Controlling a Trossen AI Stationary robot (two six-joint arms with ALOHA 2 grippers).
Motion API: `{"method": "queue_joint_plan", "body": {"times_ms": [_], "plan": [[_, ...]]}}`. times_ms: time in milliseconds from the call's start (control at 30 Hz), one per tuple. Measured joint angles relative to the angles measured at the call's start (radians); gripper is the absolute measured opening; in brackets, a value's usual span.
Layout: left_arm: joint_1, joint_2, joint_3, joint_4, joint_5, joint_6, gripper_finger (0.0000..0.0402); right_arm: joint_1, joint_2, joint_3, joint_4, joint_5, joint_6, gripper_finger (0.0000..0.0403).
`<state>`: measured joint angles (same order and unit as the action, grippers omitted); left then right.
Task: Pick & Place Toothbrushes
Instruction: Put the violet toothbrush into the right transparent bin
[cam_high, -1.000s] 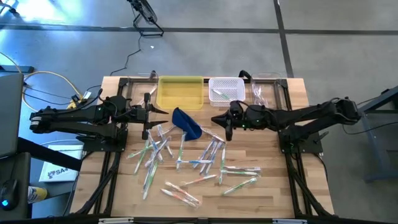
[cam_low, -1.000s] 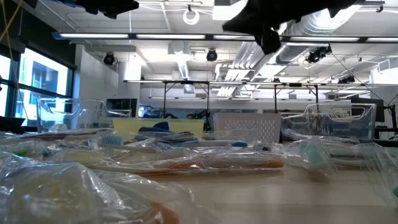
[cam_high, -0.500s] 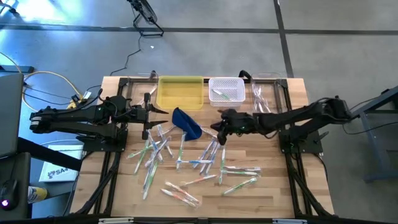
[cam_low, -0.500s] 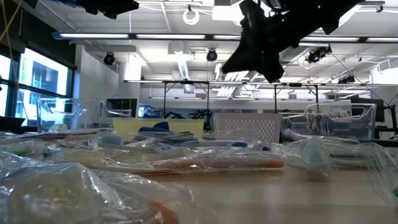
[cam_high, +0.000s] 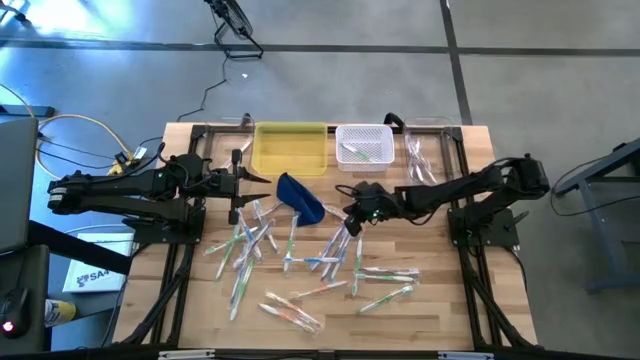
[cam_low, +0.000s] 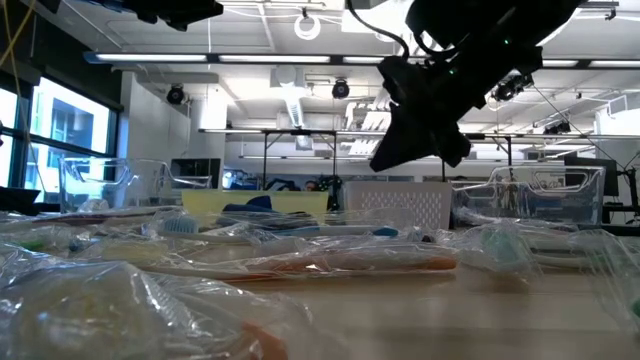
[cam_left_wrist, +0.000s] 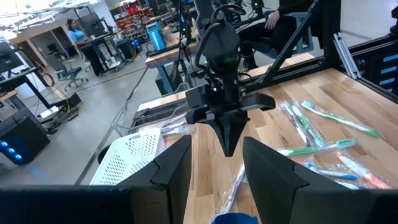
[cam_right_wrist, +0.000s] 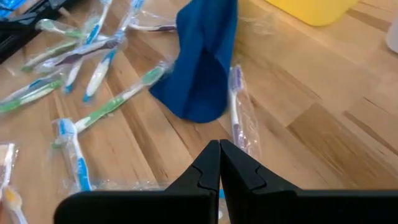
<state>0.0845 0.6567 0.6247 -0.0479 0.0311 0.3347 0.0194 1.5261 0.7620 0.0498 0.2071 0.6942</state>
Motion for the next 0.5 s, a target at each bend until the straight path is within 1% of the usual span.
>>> {"method": "queue_joint_plan", "body": {"times_ms": [100, 167, 267, 367, 500], "plan": [[0.0, 0.0, 0.0, 0.0, 0.0, 0.0, 0.0139, 0.0, 0.0, 0.004, -0.02, 0.001, 0.016, 0.0003], [0.0, 0.0, 0.0, 0.0, 0.0, 0.0, 0.0139, 0.002, 0.0, 0.033, -0.069, 0.001, 0.015, 0.0003], [0.0, 0.0, 0.0, 0.0, 0.0, 0.0, 0.0139, 0.011, 0.016, 0.103, -0.155, 0.018, -0.041, 0.0003], [0.0, 0.0, 0.0, 0.0, -0.001, 0.0, 0.0139, 0.02, 0.046, 0.18, -0.238, 0.062, -0.11, 0.0003], [0.0, 0.0, 0.0, -0.001, -0.008, 0.0, 0.0139, -0.002, 0.1, 0.259, -0.319, 0.058, -0.119, 0.0003]]}}
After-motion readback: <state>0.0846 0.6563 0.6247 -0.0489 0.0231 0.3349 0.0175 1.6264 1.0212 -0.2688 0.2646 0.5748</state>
